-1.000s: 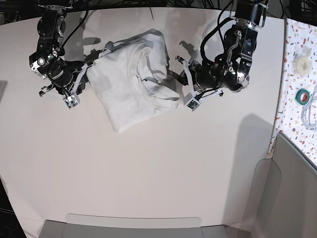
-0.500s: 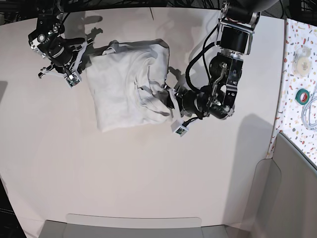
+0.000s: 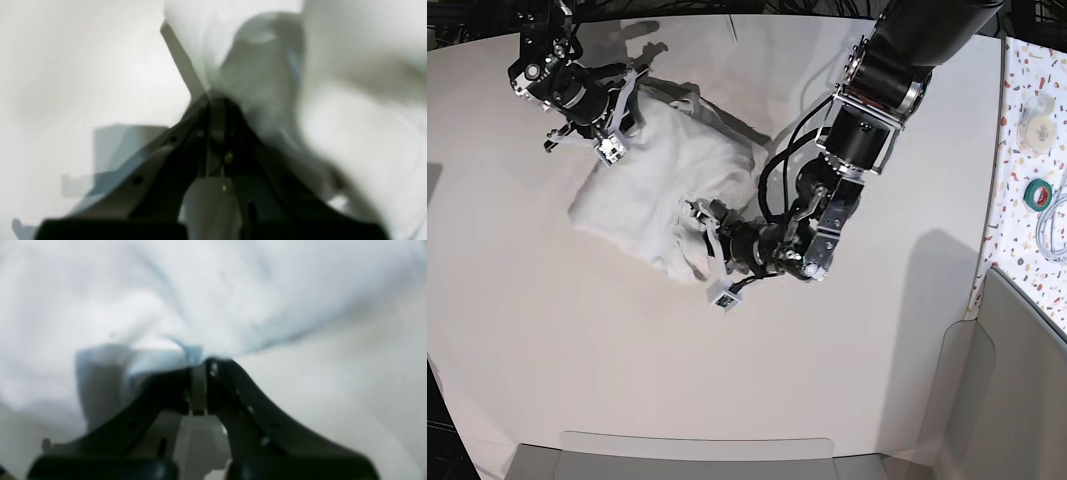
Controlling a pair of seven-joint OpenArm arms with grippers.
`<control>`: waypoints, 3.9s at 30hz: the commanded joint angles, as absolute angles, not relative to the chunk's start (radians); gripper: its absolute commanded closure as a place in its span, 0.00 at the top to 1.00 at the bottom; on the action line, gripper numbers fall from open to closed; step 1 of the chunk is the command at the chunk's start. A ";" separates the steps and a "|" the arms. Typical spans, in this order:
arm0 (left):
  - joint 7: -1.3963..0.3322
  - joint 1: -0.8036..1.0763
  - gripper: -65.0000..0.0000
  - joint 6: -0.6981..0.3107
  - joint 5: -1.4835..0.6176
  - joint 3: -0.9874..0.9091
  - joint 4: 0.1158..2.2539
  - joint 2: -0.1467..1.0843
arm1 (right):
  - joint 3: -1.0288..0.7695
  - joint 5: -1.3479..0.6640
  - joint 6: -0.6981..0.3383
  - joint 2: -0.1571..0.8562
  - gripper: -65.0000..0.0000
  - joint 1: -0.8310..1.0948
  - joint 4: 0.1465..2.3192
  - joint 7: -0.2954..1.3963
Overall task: Layout the t-shirt on the table in an organized manner, then fold the t-shirt properly
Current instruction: 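Press and smooth the folded shirt with both grippers, then push the folded shirt's sides inward with both grippers to square it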
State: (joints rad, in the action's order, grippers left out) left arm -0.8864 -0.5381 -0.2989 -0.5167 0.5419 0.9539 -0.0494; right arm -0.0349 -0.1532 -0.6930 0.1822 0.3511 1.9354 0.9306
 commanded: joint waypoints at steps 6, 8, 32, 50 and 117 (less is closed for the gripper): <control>-0.797 -0.622 0.02 -0.300 -0.504 0.578 0.808 -0.136 | 0.102 -0.168 -0.698 0.182 0.00 0.323 1.954 0.906; -0.765 -0.648 0.02 -0.300 -0.504 0.578 0.774 -0.154 | 0.136 -0.166 -0.698 0.182 0.00 0.312 1.954 0.906; -1.176 -0.570 0.01 -0.306 -0.512 0.071 1.399 -0.076 | 0.157 -0.216 -0.698 0.166 0.00 0.251 2.041 0.905; -1.219 -0.325 0.01 -0.306 -0.512 0.067 1.572 0.097 | -0.259 -1.026 -0.698 0.234 0.00 0.329 2.045 0.906; -0.918 -0.401 0.02 -0.308 -1.055 0.269 0.934 0.019 | -0.596 -1.024 -0.698 0.094 0.00 0.298 1.592 0.903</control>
